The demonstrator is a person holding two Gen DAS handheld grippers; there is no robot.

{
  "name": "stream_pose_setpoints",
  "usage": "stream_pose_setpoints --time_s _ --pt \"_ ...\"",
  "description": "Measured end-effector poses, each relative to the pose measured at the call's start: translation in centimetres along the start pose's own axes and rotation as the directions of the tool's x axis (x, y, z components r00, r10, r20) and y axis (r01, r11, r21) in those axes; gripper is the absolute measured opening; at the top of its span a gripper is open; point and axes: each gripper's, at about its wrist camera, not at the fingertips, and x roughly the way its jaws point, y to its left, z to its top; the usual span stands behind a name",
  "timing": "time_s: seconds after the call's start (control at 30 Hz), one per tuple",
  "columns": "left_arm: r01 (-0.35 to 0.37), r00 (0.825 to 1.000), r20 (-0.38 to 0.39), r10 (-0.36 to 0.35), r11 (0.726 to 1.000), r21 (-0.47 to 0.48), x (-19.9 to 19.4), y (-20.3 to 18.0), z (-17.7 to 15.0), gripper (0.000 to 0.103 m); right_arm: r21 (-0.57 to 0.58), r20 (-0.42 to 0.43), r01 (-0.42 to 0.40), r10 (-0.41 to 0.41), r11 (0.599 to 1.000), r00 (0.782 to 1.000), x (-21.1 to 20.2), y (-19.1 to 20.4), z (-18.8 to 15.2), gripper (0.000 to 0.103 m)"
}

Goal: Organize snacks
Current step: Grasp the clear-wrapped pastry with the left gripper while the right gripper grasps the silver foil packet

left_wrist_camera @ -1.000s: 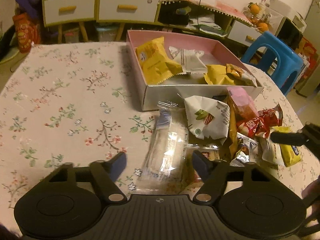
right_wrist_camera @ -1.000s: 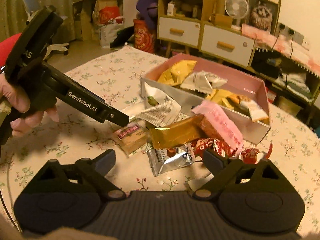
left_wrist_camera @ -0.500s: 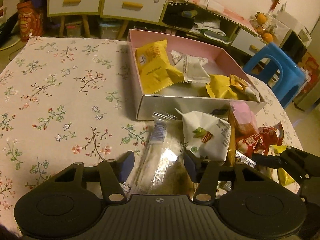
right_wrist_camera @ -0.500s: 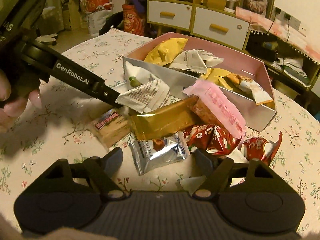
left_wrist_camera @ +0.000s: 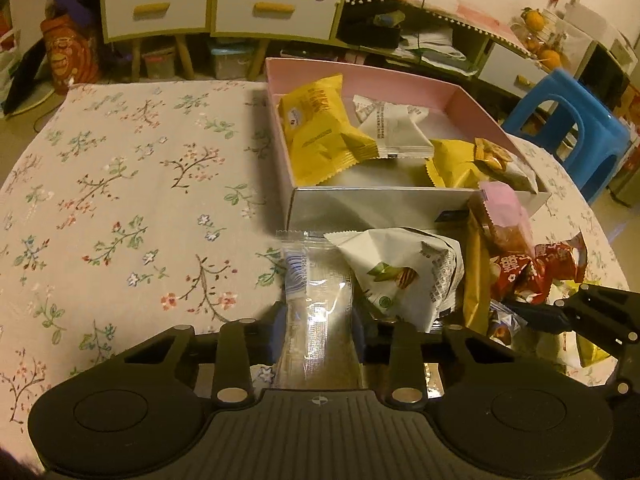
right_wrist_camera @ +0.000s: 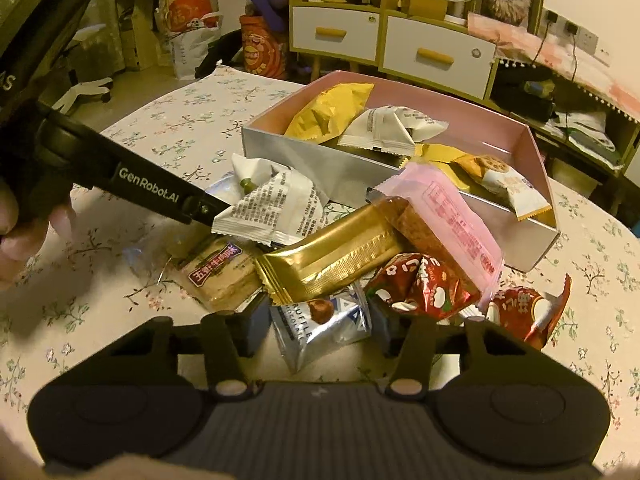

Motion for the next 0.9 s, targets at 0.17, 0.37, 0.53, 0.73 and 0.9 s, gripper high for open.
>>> stream_pose_setpoints --time_s 0.17,0.37,0.53,0.73,0.9 --pt "0.001 1.0 -0.015 -0.001 1.0 -0.021 -0.4 0.5 0.0 0.029 -0.015 -0.009 -0.015 0.015 1.0 1.0 -0.4 0.1 0.0 0.041" --pt "0.016 1.0 0.001 -0.016 0.999 -0.039 -1.4 0.7 0.1 0.022 -0.029 -0.018 -0.038 0.037 0.999 0.999 -1.0 0.2 0.1 0.038" --pt "0.02 1.0 -0.01 -0.02 0.999 -0.043 -1.5 0.7 0.0 0.021 -0.031 -0.016 -0.054 0.053 0.998 0.998 -1.6 0.2 0.3 0.038" --pt "-0.025 0.999 -0.038 0.027 0.999 0.037 -1.2 -0.2 -0.6 0.032 -0.026 -0.016 -0.052 0.052 0.998 0.999 -1.8 -0.1 0.4 0.038" --pt "-0.086 0.995 -0.047 0.093 0.987 0.137 -0.7 -1.2 -1.3 0.035 -0.019 -0.009 -0.047 0.047 0.999 0.999 -1.8 -0.3 0.5 0.038"
